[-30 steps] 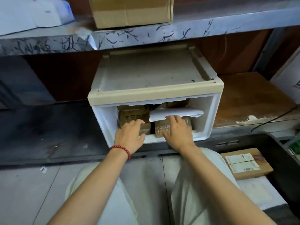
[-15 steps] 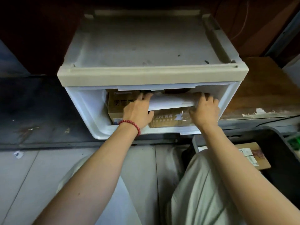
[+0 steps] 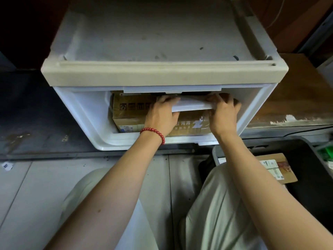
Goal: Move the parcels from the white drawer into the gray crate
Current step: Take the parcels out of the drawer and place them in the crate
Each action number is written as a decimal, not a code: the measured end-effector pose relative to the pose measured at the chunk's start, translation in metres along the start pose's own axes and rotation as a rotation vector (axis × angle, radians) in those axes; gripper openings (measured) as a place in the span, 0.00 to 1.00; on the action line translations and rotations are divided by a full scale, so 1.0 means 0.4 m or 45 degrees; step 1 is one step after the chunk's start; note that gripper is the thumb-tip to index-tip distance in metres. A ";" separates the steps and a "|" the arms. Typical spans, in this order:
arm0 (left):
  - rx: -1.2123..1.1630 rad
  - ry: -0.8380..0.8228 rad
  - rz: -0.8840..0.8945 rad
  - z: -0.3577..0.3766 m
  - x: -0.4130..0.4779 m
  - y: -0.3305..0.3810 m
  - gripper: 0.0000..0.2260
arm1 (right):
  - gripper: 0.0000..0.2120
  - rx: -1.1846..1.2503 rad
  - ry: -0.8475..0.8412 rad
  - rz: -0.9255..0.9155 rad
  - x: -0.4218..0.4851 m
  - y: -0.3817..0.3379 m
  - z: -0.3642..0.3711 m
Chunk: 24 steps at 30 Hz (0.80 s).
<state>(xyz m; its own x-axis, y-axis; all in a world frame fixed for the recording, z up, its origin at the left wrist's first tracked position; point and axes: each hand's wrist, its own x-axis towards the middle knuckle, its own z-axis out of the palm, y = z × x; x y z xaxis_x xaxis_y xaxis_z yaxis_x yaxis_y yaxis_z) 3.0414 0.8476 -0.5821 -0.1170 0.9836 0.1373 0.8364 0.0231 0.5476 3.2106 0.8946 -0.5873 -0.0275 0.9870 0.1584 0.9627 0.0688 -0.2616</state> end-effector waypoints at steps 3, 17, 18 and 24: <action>-0.043 0.052 0.010 -0.010 -0.006 0.009 0.21 | 0.20 0.108 0.046 0.017 -0.011 -0.003 -0.018; 0.237 0.037 -0.027 -0.044 -0.077 0.009 0.27 | 0.14 0.054 -0.109 -0.175 -0.122 -0.023 -0.110; 0.239 0.030 -0.025 -0.047 -0.082 0.009 0.26 | 0.13 0.043 -0.117 -0.181 -0.128 -0.025 -0.115; 0.153 0.065 0.007 -0.059 -0.102 0.005 0.30 | 0.14 0.086 -0.100 -0.222 -0.155 -0.028 -0.130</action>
<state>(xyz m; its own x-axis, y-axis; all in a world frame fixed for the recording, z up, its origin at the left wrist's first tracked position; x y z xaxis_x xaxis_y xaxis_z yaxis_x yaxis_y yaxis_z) 3.0352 0.8034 -0.5670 -0.1370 0.9734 0.1835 0.8949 0.0422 0.4443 3.2155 0.8250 -0.5447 -0.2156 0.9674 0.1326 0.9215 0.2465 -0.3001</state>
